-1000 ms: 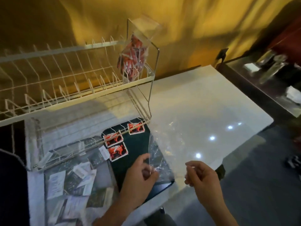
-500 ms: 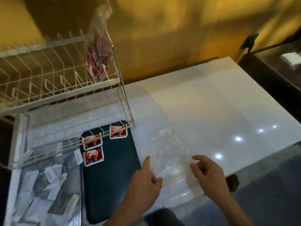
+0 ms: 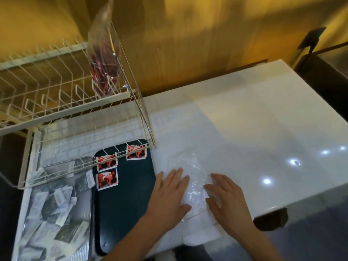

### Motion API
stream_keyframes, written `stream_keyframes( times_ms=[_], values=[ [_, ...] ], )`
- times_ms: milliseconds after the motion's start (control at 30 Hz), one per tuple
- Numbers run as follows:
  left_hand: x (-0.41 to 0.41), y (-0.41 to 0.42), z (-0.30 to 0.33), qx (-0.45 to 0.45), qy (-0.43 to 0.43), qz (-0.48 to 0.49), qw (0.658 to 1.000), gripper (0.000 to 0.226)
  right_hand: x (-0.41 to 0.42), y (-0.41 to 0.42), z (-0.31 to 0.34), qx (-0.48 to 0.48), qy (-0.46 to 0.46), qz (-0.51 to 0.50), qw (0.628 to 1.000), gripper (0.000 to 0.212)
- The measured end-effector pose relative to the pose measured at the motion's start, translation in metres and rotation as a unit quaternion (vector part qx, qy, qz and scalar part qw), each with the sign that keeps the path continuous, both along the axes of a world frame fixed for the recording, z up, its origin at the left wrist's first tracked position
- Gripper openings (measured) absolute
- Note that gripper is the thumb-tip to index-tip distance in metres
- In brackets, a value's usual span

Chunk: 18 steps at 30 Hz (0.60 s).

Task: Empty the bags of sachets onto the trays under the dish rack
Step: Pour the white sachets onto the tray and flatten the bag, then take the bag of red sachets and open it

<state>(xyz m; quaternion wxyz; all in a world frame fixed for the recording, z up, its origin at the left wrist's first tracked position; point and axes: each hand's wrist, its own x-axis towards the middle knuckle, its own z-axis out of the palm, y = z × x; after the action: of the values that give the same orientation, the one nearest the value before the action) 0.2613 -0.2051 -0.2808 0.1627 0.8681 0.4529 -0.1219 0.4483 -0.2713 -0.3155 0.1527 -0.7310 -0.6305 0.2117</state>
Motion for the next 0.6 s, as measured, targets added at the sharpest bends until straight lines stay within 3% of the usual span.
stream_keyframes(
  times_ms=[167, 433, 600],
  values=[
    [-0.002, 0.003, -0.004, 0.013, -0.011, 0.019, 1.000, 0.082, 0.004, 0.000, 0.001, -0.017, -0.016, -0.003, 1.000, 0.040],
    [-0.029, 0.009, 0.016, 0.096, -0.144, 0.071, 0.982, 0.048, -0.008, 0.012, 0.036, 0.028, 0.033, -0.044, 0.998, 0.025],
    [-0.060, 0.016, 0.037, 0.116, -0.177, 0.098, 0.972, 0.048, -0.040, 0.028, 0.069, 0.066, 0.045, -0.034, 0.996, 0.022]
  ],
)
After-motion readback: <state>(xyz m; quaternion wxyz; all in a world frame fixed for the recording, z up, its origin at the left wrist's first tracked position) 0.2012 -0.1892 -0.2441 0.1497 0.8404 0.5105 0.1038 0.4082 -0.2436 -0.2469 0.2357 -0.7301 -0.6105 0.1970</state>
